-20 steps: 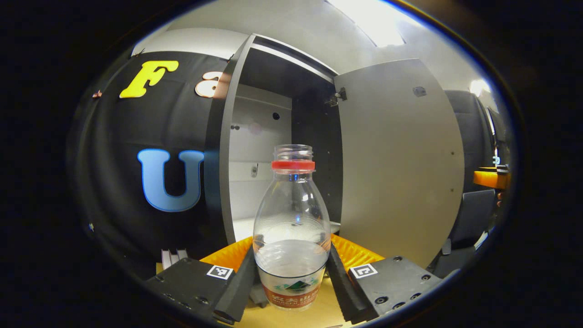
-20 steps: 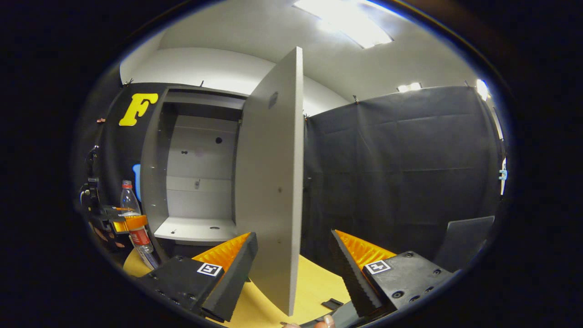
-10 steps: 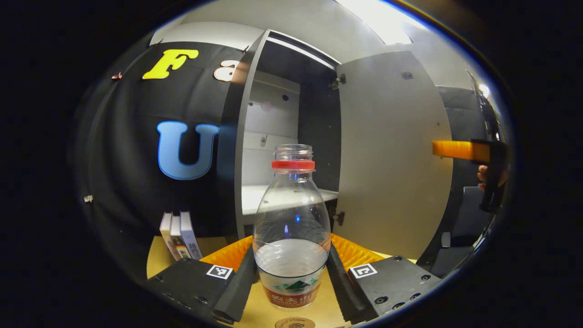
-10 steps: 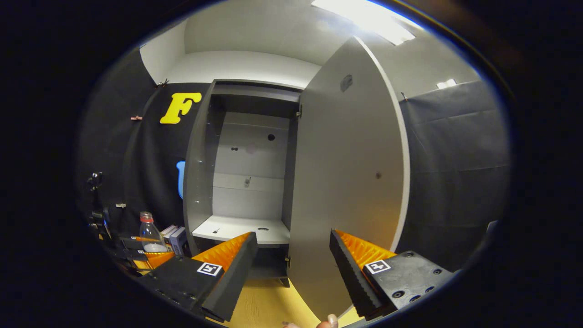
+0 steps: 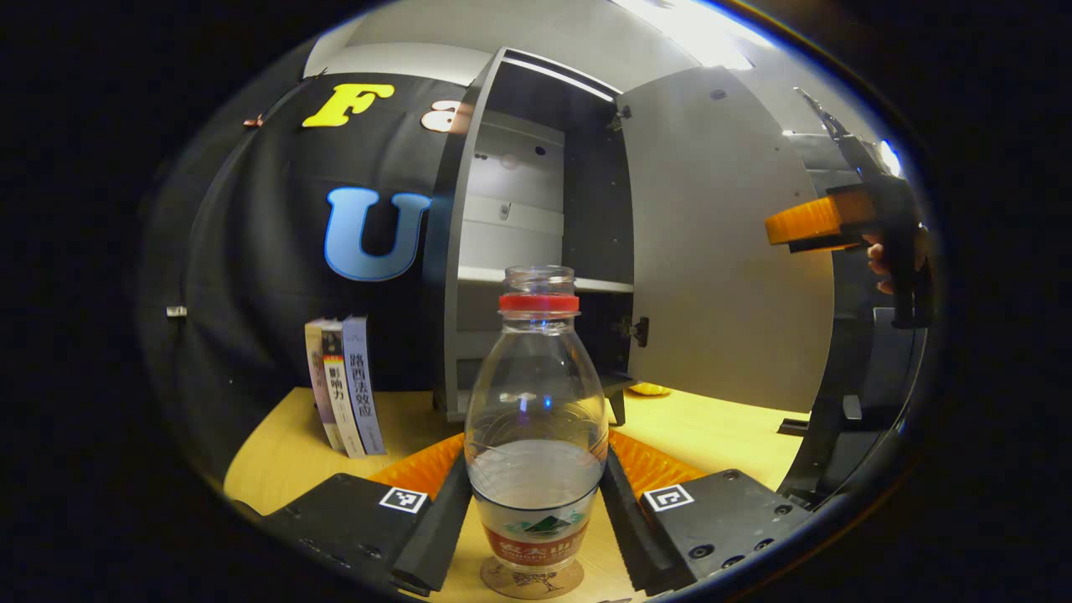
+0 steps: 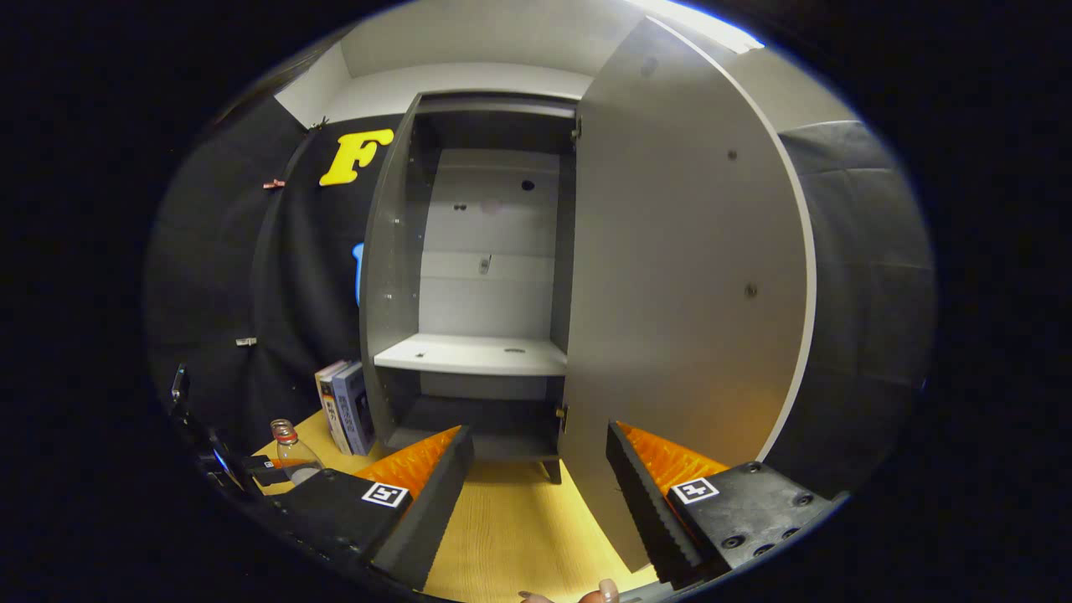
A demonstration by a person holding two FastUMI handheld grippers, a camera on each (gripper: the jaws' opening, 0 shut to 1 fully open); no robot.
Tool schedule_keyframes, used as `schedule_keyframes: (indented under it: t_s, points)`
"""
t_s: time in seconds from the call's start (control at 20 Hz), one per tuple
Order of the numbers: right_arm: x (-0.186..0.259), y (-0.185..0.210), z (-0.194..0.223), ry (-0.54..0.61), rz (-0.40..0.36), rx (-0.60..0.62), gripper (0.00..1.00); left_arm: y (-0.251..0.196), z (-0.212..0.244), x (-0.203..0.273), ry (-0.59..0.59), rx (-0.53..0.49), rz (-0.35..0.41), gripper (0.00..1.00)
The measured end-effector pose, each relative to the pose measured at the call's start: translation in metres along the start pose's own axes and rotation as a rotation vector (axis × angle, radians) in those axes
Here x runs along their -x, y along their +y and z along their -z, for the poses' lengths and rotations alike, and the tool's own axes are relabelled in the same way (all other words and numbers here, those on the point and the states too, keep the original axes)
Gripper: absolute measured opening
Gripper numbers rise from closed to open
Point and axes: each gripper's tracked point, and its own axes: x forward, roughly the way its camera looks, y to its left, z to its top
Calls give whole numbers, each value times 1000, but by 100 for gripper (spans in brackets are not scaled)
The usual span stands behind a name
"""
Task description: Open the cabinet door with the right hand, grasp the bottle in the cabinet with the left hand and place it on the coaster, then close the cabinet door with the right hand.
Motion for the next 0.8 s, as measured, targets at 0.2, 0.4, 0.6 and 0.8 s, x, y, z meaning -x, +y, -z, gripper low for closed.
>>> schedule_keyframes:
  t_s: [0.2,0.4,0.6,0.8]
  points:
    - [-5,6,41,79,-39,8,98,4,29,-2,13,-29,-38,79]
    - [-5,14,50,100,-79,34,98,5,47,-1,30,13,-39,80]
    - [-10,18,50,96,-102,71,98,10,51,2,28,-27,-62,81]
    - [-10,22,51,96,-111,84,98,2,57,3,43,-10,-43,83]
